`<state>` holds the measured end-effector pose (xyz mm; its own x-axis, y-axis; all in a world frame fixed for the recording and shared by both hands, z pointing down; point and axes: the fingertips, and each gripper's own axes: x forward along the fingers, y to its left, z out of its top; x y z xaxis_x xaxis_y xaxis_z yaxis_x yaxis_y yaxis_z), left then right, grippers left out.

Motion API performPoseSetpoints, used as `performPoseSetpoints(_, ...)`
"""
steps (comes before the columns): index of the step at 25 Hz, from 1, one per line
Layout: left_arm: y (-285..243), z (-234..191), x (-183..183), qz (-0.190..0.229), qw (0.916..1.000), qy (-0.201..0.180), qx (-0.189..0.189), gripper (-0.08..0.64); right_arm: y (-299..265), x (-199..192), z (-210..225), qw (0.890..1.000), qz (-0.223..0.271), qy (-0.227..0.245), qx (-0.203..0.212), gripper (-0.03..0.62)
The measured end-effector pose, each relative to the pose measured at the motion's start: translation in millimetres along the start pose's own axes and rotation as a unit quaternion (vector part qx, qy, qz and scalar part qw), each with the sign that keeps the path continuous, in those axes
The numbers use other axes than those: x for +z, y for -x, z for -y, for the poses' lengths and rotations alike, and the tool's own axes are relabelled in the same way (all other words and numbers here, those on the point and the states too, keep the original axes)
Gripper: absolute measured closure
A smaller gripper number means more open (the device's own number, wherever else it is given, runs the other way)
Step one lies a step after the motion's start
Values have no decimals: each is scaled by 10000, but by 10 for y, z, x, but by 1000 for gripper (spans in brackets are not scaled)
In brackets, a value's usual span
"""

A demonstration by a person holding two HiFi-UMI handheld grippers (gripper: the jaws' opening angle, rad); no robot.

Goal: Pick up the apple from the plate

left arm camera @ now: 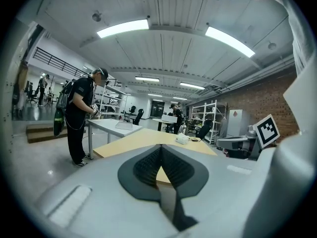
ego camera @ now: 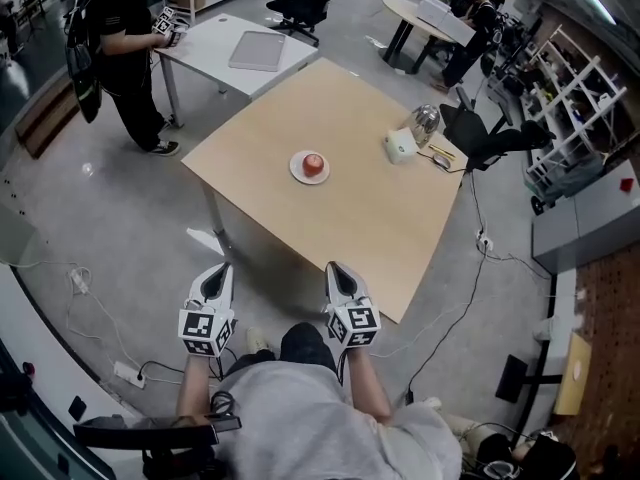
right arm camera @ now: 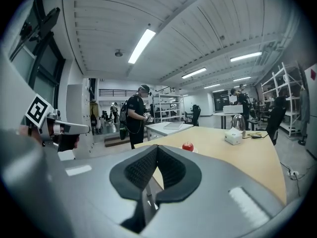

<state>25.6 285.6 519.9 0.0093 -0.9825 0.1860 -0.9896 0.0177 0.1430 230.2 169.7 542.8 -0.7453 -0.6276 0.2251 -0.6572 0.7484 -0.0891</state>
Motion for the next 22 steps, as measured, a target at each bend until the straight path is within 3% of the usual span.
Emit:
performPoseSetpoints(10, -188, -312, 30, -48, 10000, 6, 47, 540, -412, 32, -11, 9999, -137, 51, -9, 585)
performPoseSetpoints(22, -821, -759, 156, -140, 9999, -35, 84, 540, -1211, 134, 230, 9999, -98, -90, -50, 586)
